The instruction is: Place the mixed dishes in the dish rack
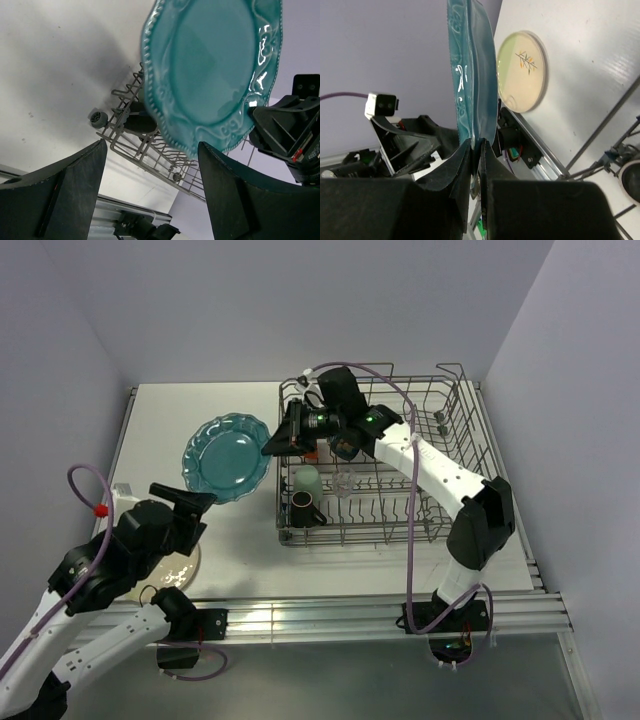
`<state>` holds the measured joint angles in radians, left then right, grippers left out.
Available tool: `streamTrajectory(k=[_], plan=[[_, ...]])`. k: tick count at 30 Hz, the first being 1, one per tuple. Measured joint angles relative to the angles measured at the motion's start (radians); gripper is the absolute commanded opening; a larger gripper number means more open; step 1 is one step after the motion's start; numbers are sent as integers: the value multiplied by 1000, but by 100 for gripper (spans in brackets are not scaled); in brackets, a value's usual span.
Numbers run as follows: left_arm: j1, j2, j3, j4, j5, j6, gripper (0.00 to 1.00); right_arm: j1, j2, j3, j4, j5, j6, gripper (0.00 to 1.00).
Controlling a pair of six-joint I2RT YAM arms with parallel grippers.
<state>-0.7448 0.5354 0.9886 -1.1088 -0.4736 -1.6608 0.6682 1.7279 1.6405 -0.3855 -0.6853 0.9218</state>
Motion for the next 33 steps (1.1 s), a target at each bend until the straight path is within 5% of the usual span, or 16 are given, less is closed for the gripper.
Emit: streamTrajectory(k=[11, 24, 33], plan=[[0, 79, 6, 96, 19, 48, 81, -17, -120, -125, -10, -18, 13, 0], [0, 28, -49, 218, 77, 47, 79, -51, -290, -360, 172, -120, 223, 0], [0, -21, -125, 375, 129, 24, 63, -53, -359, -465, 277, -163, 319, 0]])
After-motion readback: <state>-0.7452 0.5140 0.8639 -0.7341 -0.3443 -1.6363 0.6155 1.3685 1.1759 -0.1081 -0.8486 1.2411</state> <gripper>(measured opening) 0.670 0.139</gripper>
